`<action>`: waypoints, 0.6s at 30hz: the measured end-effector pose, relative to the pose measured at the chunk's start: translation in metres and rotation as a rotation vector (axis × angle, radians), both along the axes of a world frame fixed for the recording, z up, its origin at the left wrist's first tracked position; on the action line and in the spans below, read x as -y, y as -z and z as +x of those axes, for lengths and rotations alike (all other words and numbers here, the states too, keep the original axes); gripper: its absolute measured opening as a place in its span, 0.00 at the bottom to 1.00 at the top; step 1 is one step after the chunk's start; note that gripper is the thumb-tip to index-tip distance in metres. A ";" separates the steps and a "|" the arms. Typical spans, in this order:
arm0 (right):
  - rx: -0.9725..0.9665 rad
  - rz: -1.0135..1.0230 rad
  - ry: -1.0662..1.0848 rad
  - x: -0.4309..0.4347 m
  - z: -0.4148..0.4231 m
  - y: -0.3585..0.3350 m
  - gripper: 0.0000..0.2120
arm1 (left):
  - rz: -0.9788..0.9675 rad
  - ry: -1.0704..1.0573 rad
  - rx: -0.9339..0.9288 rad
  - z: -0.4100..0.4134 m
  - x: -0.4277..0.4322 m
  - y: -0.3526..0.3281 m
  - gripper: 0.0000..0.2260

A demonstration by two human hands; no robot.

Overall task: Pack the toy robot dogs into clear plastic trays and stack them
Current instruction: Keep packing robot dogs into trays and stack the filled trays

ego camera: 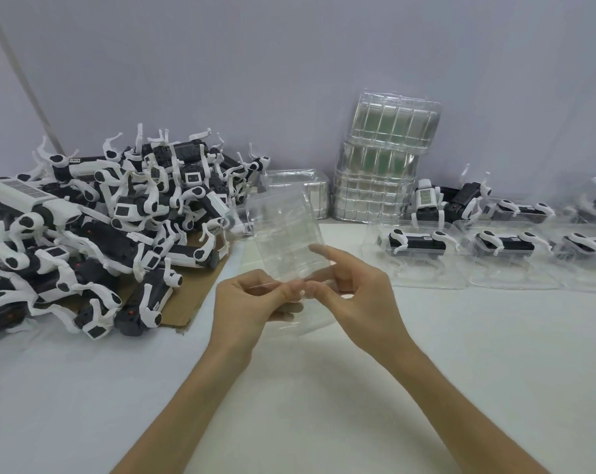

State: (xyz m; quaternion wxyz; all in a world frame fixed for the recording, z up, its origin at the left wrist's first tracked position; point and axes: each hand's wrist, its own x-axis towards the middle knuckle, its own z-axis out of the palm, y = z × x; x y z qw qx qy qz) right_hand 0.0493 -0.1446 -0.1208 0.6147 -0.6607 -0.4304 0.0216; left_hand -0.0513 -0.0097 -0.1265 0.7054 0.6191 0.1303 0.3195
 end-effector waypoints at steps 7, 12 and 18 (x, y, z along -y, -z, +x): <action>0.008 0.323 0.410 0.039 0.049 -0.028 0.19 | -0.253 -0.012 0.149 -0.008 -0.020 -0.010 0.10; 0.256 0.203 0.456 0.031 0.056 -0.034 0.19 | -0.470 0.011 0.161 -0.010 -0.023 -0.006 0.11; 0.547 -0.058 0.369 -0.022 0.092 -0.058 0.23 | -0.610 0.036 0.221 -0.013 -0.032 -0.006 0.12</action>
